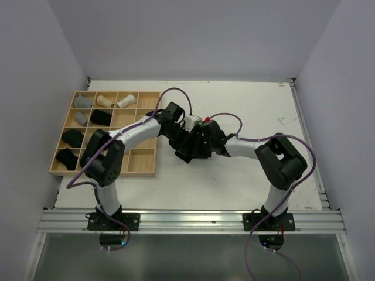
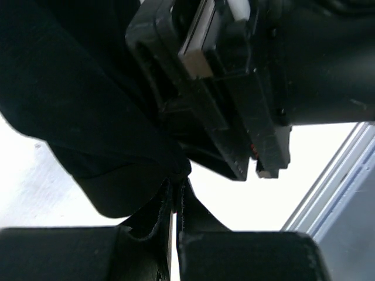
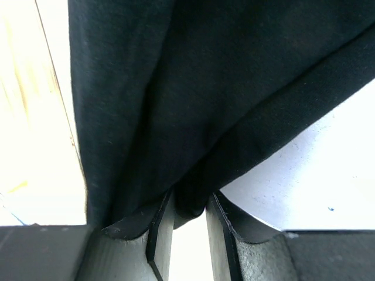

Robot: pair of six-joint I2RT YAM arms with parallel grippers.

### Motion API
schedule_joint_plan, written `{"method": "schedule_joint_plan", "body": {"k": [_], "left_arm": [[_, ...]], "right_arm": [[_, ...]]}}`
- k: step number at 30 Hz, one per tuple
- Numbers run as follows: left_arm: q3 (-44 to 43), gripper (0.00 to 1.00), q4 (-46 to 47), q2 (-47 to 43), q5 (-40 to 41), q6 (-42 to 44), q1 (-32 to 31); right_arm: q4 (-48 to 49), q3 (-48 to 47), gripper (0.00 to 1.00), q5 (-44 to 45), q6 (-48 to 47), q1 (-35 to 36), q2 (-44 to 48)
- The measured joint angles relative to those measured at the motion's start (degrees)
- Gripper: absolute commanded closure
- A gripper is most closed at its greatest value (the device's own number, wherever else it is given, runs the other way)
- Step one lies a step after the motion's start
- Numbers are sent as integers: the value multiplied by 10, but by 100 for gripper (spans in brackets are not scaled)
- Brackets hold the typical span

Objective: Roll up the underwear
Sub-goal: Fold the underwear

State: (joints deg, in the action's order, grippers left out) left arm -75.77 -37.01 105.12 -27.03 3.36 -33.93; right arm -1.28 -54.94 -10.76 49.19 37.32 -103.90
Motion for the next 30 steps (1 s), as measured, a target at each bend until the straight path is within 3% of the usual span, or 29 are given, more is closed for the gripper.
{"method": "schedule_joint_plan", "body": {"k": [9,20,28,30], "left_arm": [[20,100,66,42,-47,-63,4],[20,100,97,104,-108,-114,30],[18,100,107,116,-139,-124,41],[24,100,113,113,-143,-124,43]], "right_arm": [[15,11,70,-5,4,-2,2],[-46,17,60,22,-5,-9,36],[-120,18,80,64,-12,-7,78],[-119,20,80,64,-12,-10,74]]}}
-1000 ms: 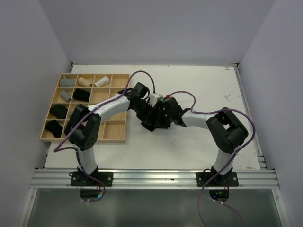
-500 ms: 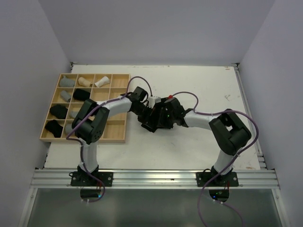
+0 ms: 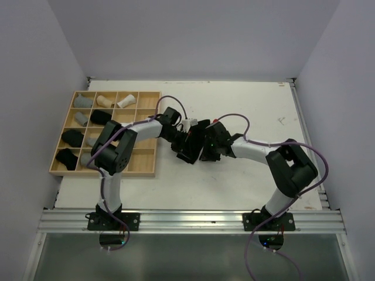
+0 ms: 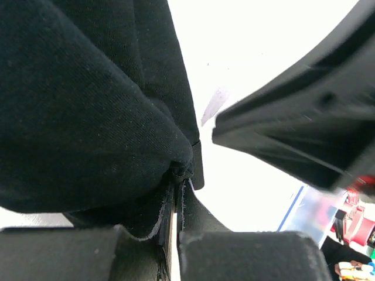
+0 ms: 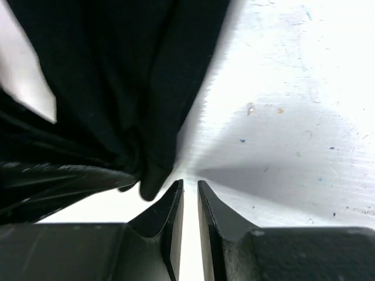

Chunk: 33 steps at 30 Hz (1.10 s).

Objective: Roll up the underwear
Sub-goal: Fold the underwear

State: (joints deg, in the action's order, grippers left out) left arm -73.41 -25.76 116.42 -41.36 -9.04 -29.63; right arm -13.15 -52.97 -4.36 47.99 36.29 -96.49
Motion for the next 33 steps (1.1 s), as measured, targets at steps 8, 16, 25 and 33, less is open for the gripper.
{"method": "schedule_joint_plan", "body": {"k": [8,16,25,33], "left_arm": [[12,100,9,-10,2,2,1],[15,100,4,-15,9,3,4],[16,100,2,-16,9,7,7],[16,100,0,-17,9,8,7]], "right_arm": [[27,7,78,-12,11,-3,-18],[29,10,75,-11,11,-3,-8],[23,-21,79,-11,4,-3,-24],[24,-50,80,-14,0,-3,-68]]}}
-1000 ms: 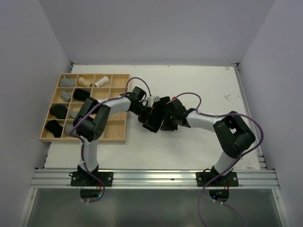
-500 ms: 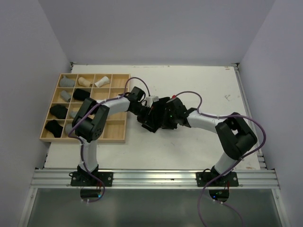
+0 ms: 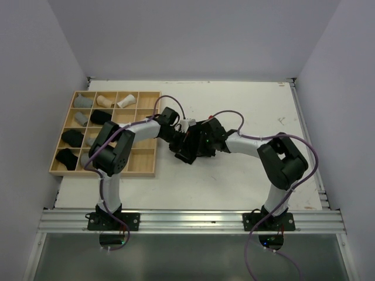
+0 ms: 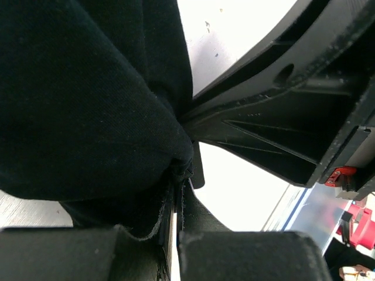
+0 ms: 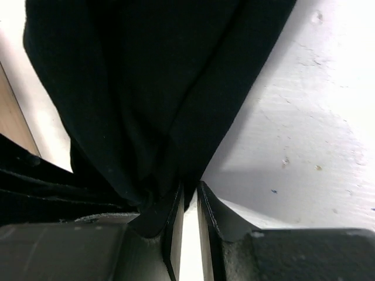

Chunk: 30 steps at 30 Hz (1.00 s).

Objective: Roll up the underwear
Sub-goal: Fold the underwear

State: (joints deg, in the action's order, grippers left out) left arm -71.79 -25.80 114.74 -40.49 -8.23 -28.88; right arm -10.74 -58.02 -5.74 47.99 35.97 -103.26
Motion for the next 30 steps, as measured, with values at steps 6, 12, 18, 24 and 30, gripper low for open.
{"method": "schedule_joint_plan", "body": {"k": [6,12,18,24,30], "left_arm": [[0,100,-15,-16,21,5,0],[-8,100,-31,-23,44,5,0],[-13,100,-33,-23,45,3,0],[-23,100,-36,-23,40,3,0],[-26,100,-39,-23,33,3,0]], "right_arm": [[0,-10,81,-2,-6,0,-9],[1,-10,81,-10,-7,0,-10],[3,-10,81,-16,-9,0,-12],[3,-12,81,-21,-12,0,-14],[3,-13,81,-25,-12,0,-15]]}}
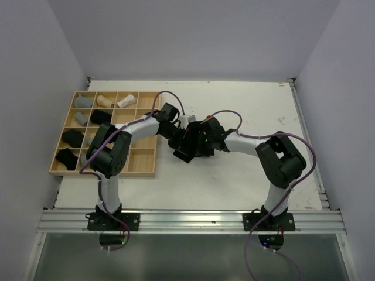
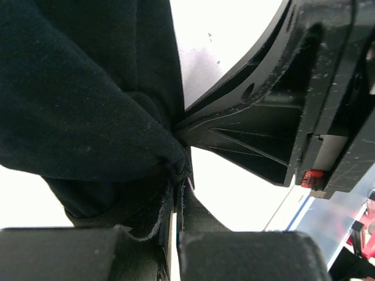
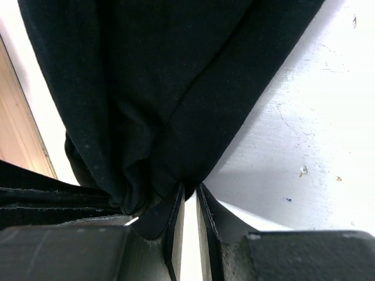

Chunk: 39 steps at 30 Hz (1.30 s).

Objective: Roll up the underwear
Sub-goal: Fold the underwear

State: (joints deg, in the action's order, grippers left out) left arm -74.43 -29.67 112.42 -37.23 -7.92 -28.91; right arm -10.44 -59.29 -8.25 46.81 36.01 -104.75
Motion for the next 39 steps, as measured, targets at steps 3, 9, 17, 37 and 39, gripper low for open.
{"method": "schedule_joint_plan", "body": {"k": [3,9,17,37,39], "left_arm": [[0,100,0,0,-5,0,-2],[3,100,9,6,-7,-5,-14],[11,100,31,41,-37,-35,0],[108,98,-50,-54,-13,251,-5],[119,98,-53,-64,-13,282,-5]], "right_arm": [[0,0,81,-1,0,0,-1],[0,-2,80,-4,0,0,-3],[-34,24,77,17,-1,-17,49],[-131,-29,70,38,-49,-123,132],[-128,-29,71,24,-51,-122,121]]}}
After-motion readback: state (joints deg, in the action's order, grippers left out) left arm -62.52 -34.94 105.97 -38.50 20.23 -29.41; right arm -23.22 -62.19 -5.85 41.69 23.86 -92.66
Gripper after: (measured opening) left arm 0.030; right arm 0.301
